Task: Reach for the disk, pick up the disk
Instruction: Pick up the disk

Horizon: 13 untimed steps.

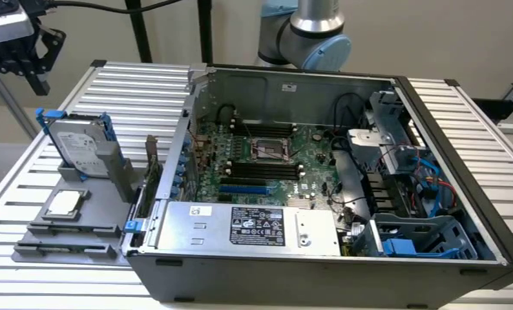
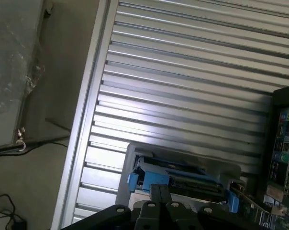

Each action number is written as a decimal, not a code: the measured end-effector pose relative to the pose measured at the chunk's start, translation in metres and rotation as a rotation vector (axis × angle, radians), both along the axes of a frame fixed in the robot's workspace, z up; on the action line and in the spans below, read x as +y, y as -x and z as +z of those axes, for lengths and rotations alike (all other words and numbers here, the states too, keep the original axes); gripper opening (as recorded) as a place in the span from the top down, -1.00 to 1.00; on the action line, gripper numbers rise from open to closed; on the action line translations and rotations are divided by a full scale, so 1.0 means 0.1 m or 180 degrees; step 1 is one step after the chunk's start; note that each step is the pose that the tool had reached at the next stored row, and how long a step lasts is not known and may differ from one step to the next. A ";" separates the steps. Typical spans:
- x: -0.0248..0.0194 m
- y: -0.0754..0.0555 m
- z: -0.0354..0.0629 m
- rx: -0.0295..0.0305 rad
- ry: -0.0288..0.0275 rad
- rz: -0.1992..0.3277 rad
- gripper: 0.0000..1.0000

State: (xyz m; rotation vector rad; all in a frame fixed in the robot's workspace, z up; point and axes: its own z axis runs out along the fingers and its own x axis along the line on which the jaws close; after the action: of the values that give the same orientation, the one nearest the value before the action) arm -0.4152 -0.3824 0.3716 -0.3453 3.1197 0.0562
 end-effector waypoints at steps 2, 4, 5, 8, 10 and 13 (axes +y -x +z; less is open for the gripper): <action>0.000 0.00 0.000 0.0000 0.0000 0.0114 0.79; 0.000 0.00 -0.001 0.0000 0.0000 0.0229 0.79; 0.000 0.00 -0.001 0.0000 0.0000 0.0286 0.79; 0.000 0.00 -0.001 0.0000 0.0000 0.0459 0.79; 0.000 0.00 -0.001 0.0000 0.0000 0.0575 0.79; 0.000 0.00 -0.002 0.0000 0.0000 0.0751 0.79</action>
State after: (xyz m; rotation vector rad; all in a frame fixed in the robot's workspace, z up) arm -0.4152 -0.3824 0.3714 -0.7110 3.0615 0.0563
